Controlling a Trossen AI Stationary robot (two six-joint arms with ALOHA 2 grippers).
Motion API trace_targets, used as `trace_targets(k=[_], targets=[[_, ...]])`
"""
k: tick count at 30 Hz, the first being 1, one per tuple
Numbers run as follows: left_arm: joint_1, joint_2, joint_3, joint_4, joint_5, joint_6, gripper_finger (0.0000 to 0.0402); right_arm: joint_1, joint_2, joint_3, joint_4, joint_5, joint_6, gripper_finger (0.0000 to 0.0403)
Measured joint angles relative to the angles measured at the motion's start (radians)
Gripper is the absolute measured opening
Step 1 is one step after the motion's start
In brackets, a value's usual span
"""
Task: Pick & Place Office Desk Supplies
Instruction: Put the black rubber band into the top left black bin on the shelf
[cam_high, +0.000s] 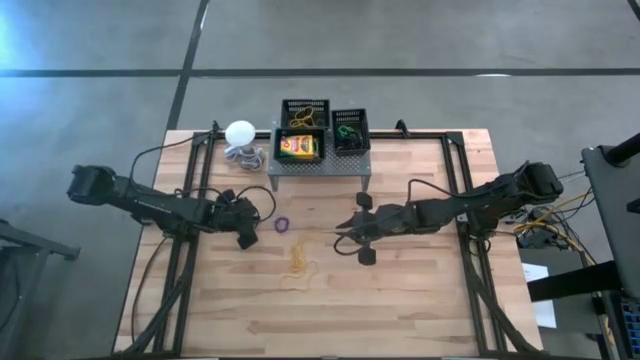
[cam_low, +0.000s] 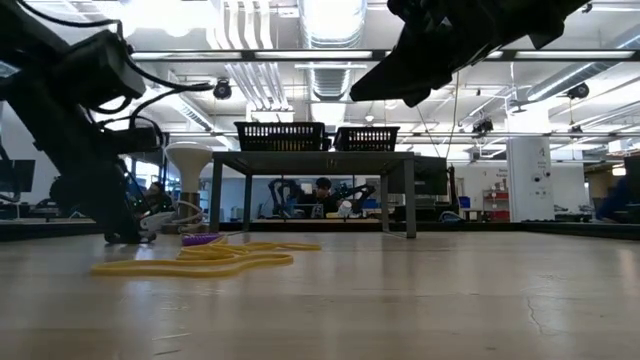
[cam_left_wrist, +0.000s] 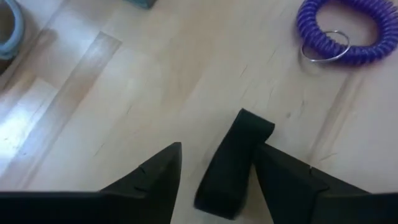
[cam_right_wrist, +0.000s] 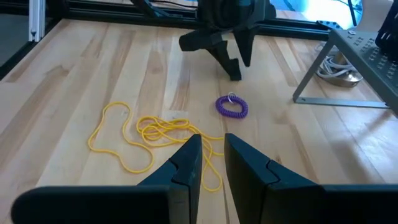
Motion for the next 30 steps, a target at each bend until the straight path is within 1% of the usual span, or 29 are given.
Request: trace_targets(k=[3,5,8,11,14,15,17,20,24,27,30], targets=[[0.000,0.000,-0.019,0.037,0.006,0.000,0.0211,0.000,0.000,0.000,0.000,0.000,0.000,0.0063],[0.000,0.000,-0.023,0.052,0.010,0.005,0.0198,0.000,0.000,0.000,0.000,0.000,0.000,0.0063],[0.000,0.000,-0.024,0.066,0.031,0.046,0.0152,-0.002,0.000,0.000,0.001,0.000,0.000,0.0063],[0.000,0.000,-0.024,0.073,0.056,0.090,0.0090,-0.003,0.000,0.000,0.005,0.001,0.000,0.0063],[0.001,0.000,-0.012,0.074,0.111,0.113,0.0026,-0.003,0.000,0.000,0.008,0.001,0.000,0.0063],[0.002,0.000,0.001,0.074,0.145,0.118,0.0014,-0.003,0.000,0.000,0.008,0.001,0.000,0.0063],[-0.002,0.001,0.042,0.075,0.207,0.124,0.0009,-0.003,0.000,0.000,0.008,0.001,0.000,0.0063],[-0.001,0.001,0.140,0.074,0.294,0.135,0.0007,-0.003,0.000,0.000,0.012,0.001,-0.006,0.0063],[-0.002,0.006,0.335,0.075,0.440,0.213,0.0004,-0.003,-0.001,0.000,0.031,0.001,-0.021,0.0063],[0.000,0.031,0.522,0.054,0.453,0.336,0.0003,-0.003,-0.001,0.000,0.052,0.002,-0.029,0.0063],[0.038,0.109,0.740,-0.047,0.404,0.516,0.0003,-0.003,-0.001,0.000,0.077,0.003,-0.042,0.0063]])
